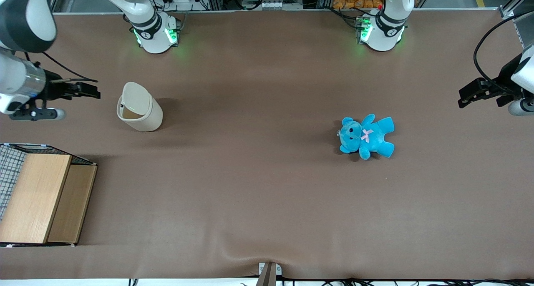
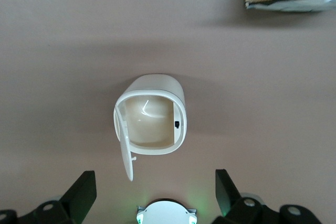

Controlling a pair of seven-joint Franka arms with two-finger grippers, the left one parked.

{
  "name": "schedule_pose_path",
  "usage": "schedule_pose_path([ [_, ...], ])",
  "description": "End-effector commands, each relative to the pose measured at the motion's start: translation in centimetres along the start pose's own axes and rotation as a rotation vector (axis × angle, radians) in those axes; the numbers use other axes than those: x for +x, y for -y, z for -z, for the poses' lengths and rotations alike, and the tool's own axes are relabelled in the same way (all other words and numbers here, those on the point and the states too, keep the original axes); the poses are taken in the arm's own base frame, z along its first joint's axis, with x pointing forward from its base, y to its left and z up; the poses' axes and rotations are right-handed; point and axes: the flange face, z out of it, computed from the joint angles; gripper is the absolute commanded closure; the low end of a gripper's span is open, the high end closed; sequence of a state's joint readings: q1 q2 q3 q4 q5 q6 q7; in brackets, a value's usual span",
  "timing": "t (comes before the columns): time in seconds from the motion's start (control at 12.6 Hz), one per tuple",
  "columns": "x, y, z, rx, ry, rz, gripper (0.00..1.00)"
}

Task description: Open trash can with right arm

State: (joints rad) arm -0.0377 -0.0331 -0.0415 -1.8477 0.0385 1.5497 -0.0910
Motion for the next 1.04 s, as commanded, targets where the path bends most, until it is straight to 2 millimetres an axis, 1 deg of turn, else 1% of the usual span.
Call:
schedule_pose_path([
  [0.0,0.1,0.4,5.5,-0.011,-0.018,0.012,0.0],
  [0.08,-0.2,0.5,7.2,-0.014,-0.047,0.012,0.0],
  [0.24,-0.7,0.3,9.7,-0.019,-0.099,0.001,0.0],
  [0.56,-1.7,0.4,13.8,-0.03,-0.191,-0.001,0.0],
  [0.64,-1.9,0.3,14.6,-0.031,-0.211,-0.002,0.0],
  [0.72,-2.0,0.4,15.2,-0.033,-0.227,0.0,0.0],
  [0.8,-1.8,0.0,15.2,-0.032,-0.231,-0.006,0.0],
  [0.96,-0.4,-0.7,14.0,-0.05,-0.225,-0.017,0.0],
])
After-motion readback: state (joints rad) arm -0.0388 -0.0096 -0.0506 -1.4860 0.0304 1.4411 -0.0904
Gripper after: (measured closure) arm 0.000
